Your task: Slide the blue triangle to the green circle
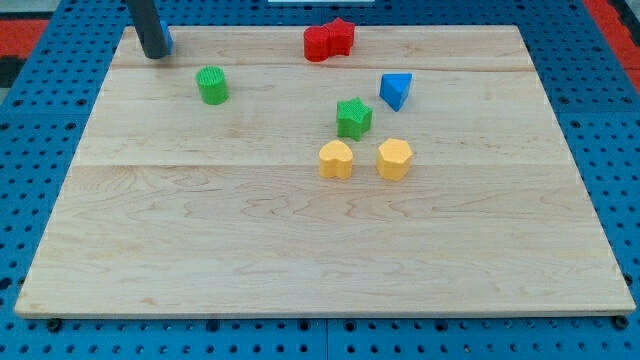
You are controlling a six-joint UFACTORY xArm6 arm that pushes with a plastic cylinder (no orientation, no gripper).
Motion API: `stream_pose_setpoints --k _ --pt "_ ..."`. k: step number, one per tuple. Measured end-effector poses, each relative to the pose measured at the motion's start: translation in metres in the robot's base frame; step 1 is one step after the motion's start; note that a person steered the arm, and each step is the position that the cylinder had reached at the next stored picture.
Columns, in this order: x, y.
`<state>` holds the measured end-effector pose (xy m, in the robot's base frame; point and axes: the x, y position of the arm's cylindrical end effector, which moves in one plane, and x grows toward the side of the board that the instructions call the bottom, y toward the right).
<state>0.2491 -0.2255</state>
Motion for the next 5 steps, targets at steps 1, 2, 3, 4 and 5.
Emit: stream_pose_setpoints --k 1,2,3,4,5 --pt "-0.004 -0.001" --pt "-0.007 -0.003" --pt "-0.006 -0.002" --pt "0.018 0.067" --pt "0.051 0.148"
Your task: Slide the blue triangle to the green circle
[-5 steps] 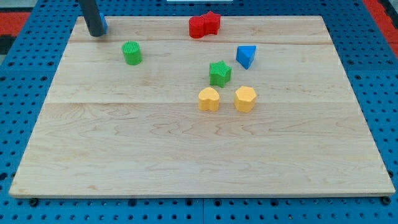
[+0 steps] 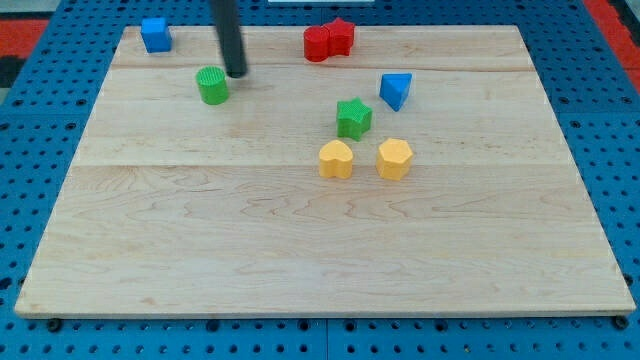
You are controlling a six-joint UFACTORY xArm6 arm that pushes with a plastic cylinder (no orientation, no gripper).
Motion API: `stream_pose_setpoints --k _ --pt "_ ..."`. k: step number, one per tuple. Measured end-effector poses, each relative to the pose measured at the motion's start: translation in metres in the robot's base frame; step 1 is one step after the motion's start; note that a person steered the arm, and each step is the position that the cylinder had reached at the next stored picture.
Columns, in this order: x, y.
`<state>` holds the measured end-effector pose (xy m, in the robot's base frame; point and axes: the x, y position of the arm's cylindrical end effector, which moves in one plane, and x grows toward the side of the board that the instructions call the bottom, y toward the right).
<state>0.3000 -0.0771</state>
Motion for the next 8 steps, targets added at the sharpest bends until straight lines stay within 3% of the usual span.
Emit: stream_pose_setpoints --k 1,3,4,5,8 --pt "0.009 0.075" --pt "-0.016 0.193" --pt "0.013 0.244" --pt "0.052 0.218" --pt "0.015 0.173"
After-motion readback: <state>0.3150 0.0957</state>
